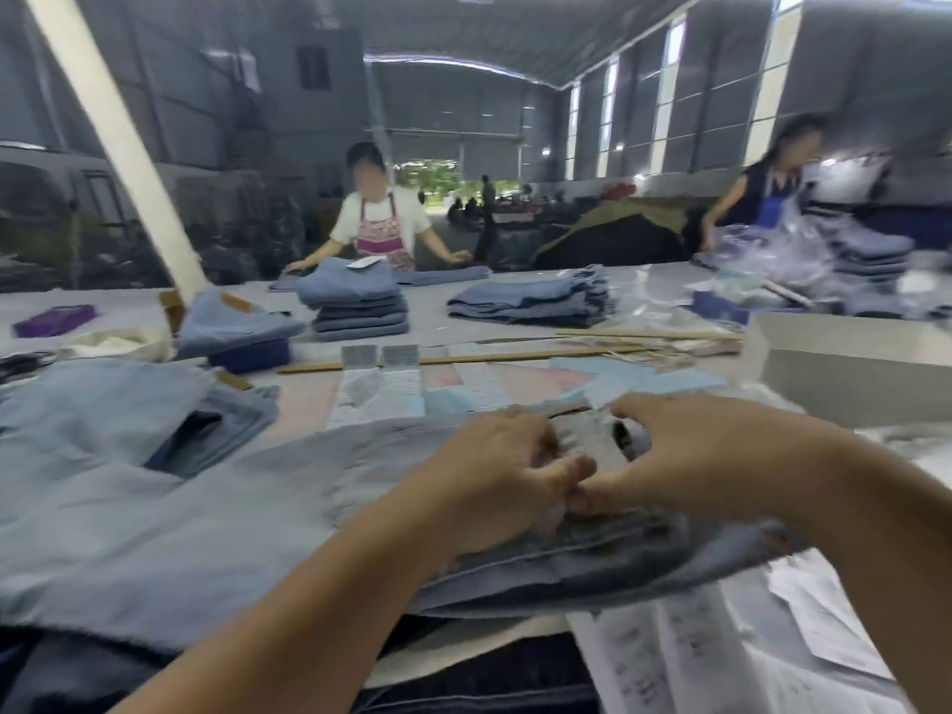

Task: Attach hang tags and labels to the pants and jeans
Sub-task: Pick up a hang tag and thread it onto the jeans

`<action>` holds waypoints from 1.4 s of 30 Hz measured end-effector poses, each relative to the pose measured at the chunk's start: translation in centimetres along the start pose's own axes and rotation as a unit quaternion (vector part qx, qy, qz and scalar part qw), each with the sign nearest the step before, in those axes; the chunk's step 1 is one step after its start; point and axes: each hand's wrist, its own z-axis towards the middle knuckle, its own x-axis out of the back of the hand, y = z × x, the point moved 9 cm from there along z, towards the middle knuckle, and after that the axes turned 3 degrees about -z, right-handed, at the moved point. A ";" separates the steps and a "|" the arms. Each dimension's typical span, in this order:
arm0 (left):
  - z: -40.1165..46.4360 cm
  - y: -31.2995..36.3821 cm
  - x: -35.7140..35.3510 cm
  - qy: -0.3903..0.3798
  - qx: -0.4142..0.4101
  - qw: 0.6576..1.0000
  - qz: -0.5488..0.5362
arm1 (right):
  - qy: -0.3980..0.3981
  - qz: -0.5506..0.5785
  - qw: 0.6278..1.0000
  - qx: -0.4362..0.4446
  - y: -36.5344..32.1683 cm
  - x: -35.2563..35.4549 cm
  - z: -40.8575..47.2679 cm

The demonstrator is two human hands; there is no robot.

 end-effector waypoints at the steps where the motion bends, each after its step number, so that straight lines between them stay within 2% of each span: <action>1: 0.2 0.4 0.1 0.000 0.012 1.000 -0.003 | -0.001 0.031 0.999 -0.004 0.8 0.2 -0.3; 5: 0.2 1.2 0.1 -0.029 0.048 0.998 0.016 | -0.006 0.144 0.989 0.031 0.4 0.1 -0.5; 7: -0.1 1.0 0.7 -0.042 0.065 0.997 -0.024 | 0.000 0.193 0.980 0.044 -0.3 0.2 0.1; 10: -0.8 0.3 2.4 -0.008 0.090 0.990 -0.109 | 0.023 0.295 0.954 0.040 -1.1 0.8 1.7; 13: -2.2 -0.4 3.3 -0.027 0.137 0.961 -0.237 | 0.033 0.436 0.898 0.049 -3.0 0.9 3.3; 16: -4.1 -0.7 3.2 -0.098 0.139 0.944 -0.282 | 0.062 0.544 0.835 0.053 -4.9 1.4 4.5; 17: -4.6 -0.8 3.4 -0.101 0.132 0.943 -0.288 | 0.065 0.578 0.812 0.055 -5.7 1.6 4.8; 18: -4.9 -1.0 3.8 -0.078 0.127 0.943 -0.298 | 0.063 0.610 0.788 0.061 -6.6 1.8 5.0; 22: -5.8 -2.1 7.9 0.136 0.069 0.961 -0.233 | 0.040 0.690 0.714 0.115 -11.6 2.5 5.3; 24: -7.3 -3.9 10.0 0.223 0.087 0.932 -0.272 | 0.027 0.713 0.683 0.155 -14.0 3.0 5.2; 25: -8.4 -5.3 11.4 0.278 0.105 0.906 -0.301 | 0.030 0.701 0.691 0.171 -14.9 3.2 5.3; 29: -13.4 -9.7 16.6 0.453 0.130 0.808 -0.353 | 0.071 0.518 0.823 0.222 -17.9 3.2 5.2; 32: -16.5 -11.9 18.7 0.529 0.102 0.737 -0.409 | 0.142 0.376 0.874 0.273 -20.4 3.6 4.5; 34: -18.5 -13.1 19.8 0.565 0.090 0.695 -0.436 | 0.189 0.314 0.884 0.290 -22.0 4.0 4.1; 35: -19.5 -13.8 20.4 0.578 0.086 0.673 -0.453 | 0.169 0.329 0.880 0.299 -22.8 3.8 4.4; 37: -21.3 -14.8 21.8 0.599 0.077 0.641 -0.473 | 0.039 0.417 0.853 0.311 -24.7 2.0 5.5; 39: -22.8 -15.6 23.3 0.607 0.063 0.626 -0.486 | -0.075 0.422 0.848 0.311 -26.6 -0.6 6.7; 42: -24.4 -16.7 24.6 0.595 0.024 0.600 -0.534 | -0.112 0.389 0.850 0.336 -29.2 -3.2 8.3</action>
